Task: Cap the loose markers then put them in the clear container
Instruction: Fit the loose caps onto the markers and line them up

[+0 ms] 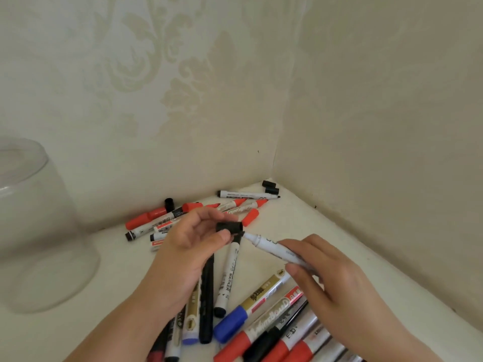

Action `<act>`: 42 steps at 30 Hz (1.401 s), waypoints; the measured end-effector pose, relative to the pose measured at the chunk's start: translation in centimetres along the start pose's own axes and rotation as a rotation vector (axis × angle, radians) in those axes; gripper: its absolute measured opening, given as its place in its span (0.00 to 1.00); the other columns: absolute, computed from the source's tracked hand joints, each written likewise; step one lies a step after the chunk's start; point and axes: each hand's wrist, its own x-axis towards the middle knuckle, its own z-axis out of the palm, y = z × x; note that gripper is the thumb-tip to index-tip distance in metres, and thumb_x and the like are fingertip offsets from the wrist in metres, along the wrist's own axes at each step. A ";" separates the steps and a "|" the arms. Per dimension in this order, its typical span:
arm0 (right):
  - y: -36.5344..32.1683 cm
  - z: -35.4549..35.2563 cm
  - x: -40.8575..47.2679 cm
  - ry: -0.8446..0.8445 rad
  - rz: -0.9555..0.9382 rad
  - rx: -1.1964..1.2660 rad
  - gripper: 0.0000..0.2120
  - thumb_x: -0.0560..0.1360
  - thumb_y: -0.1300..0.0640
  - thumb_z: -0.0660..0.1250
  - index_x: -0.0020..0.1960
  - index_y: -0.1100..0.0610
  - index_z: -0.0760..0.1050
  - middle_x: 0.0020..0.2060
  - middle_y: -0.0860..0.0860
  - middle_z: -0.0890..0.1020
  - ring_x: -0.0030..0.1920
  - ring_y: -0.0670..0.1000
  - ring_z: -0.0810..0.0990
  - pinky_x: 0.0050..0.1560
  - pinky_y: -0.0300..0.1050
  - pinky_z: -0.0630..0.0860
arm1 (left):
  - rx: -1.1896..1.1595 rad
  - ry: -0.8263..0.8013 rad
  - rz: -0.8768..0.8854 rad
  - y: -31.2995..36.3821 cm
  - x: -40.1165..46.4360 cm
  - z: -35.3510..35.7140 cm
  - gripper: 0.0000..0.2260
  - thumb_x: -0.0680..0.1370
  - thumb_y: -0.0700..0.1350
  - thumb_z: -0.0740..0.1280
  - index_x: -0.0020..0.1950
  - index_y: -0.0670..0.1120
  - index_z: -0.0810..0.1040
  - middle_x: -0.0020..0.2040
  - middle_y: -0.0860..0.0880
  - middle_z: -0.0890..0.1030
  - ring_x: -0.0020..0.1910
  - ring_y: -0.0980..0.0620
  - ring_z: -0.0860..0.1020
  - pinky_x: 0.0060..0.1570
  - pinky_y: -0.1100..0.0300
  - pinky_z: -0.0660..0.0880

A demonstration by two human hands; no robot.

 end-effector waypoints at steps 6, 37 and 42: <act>0.6 -0.4 0.2 0.086 0.020 -0.059 0.15 0.74 0.48 0.55 0.57 0.45 0.74 0.38 0.39 0.74 0.38 0.38 0.70 0.38 0.27 0.67 | 0.067 -0.041 0.031 -0.2 -0.3 -0.4 0.12 0.64 0.34 0.69 0.42 0.50 0.77 0.42 0.53 0.83 0.46 0.56 0.81 0.45 0.67 0.76; 1.1 -1.5 -0.1 -0.044 0.009 0.043 0.12 0.72 0.45 0.59 0.54 0.41 0.74 0.34 0.40 0.79 0.36 0.41 0.76 0.38 0.37 0.72 | 1.160 -0.341 0.422 -1.3 -1.4 0.5 0.17 0.76 0.59 0.50 0.50 0.52 0.72 0.34 0.65 0.66 0.43 0.70 0.71 0.46 0.78 0.66; 0.8 -1.7 -0.1 -0.142 0.100 0.174 0.09 0.74 0.52 0.65 0.51 0.39 0.77 0.34 0.43 0.79 0.35 0.47 0.75 0.37 0.36 0.70 | 1.170 -0.364 0.440 -1.4 -1.5 0.4 0.11 0.77 0.57 0.51 0.49 0.54 0.68 0.33 0.67 0.63 0.39 0.71 0.71 0.39 0.82 0.65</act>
